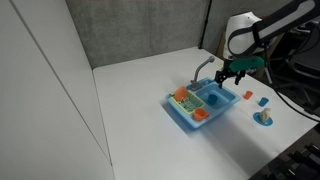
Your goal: Remove blue cup from the sink and put it in the orange cup in front of the the dish drying rack
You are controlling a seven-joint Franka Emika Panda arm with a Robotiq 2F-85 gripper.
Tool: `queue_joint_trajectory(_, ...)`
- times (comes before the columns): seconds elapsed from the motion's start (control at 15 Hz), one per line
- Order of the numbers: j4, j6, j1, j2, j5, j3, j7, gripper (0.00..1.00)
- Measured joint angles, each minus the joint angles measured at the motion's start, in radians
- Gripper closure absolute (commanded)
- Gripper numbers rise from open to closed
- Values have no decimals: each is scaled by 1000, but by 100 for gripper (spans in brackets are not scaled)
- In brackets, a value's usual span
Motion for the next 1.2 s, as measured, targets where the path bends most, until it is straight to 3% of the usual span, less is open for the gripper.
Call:
queue_joint_trajectory(0.8,92,114,-35,125,74,24,-255,0)
queue_joint_trajectory(1.2,113,130,-38,177,74,29,-300,0)
